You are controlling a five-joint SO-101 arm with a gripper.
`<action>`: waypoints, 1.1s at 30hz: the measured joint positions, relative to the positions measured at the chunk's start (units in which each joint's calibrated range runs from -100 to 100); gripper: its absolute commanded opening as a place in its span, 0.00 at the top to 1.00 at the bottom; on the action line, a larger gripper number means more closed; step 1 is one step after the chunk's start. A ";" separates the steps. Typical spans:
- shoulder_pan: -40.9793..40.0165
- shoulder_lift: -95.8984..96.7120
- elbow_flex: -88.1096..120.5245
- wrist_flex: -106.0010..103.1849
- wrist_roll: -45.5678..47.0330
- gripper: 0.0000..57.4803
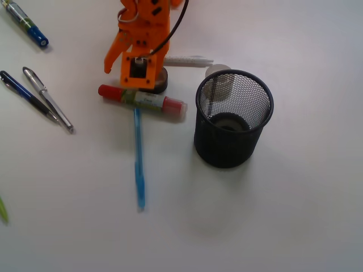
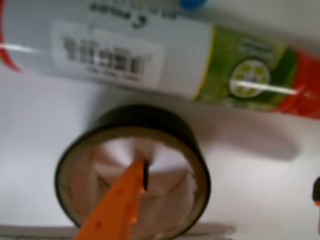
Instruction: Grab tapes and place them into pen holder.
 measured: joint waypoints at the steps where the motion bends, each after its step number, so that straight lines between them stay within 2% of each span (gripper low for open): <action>1: 0.00 1.48 -1.08 -0.17 0.05 0.56; 4: -0.30 5.14 -5.30 0.52 0.44 0.85; 6: -0.37 7.58 -8.81 2.33 1.76 1.00; 7: -0.37 8.36 -10.24 3.28 2.44 0.98; 20: -0.15 10.10 -15.45 8.55 7.81 1.00; 28: 0.00 -6.79 -15.63 17.37 15.38 1.00; 33: -5.25 -17.33 -20.13 15.72 23.00 1.00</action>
